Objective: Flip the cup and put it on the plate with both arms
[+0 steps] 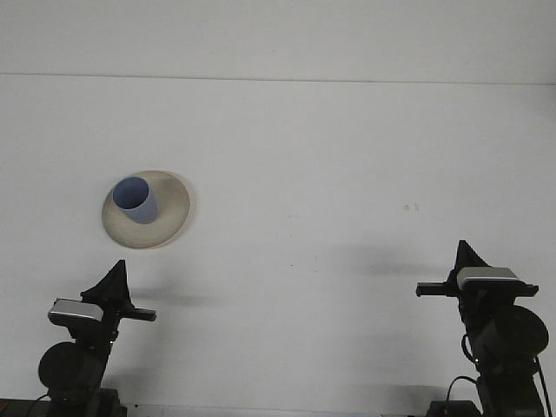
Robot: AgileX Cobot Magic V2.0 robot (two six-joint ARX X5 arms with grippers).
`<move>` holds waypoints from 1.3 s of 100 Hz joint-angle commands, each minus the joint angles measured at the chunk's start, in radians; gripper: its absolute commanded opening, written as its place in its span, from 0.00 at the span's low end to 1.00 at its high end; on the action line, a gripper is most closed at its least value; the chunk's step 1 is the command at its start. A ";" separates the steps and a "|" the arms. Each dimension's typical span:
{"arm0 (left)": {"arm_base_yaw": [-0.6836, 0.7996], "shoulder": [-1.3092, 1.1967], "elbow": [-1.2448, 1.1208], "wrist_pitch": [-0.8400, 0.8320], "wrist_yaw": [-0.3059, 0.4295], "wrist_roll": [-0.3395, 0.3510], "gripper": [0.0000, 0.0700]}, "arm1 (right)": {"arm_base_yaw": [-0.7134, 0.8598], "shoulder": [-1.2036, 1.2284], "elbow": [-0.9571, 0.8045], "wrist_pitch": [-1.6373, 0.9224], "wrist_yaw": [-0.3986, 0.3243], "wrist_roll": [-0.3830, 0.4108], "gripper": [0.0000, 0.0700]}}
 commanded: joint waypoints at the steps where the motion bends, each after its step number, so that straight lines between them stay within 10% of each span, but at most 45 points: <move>1: 0.003 -0.002 -0.013 0.050 0.002 0.016 0.02 | 0.002 0.002 0.010 0.015 0.000 0.003 0.01; 130: 0.005 -0.002 -0.111 0.171 0.003 0.016 0.02 | 0.002 0.002 0.010 0.015 0.000 0.003 0.01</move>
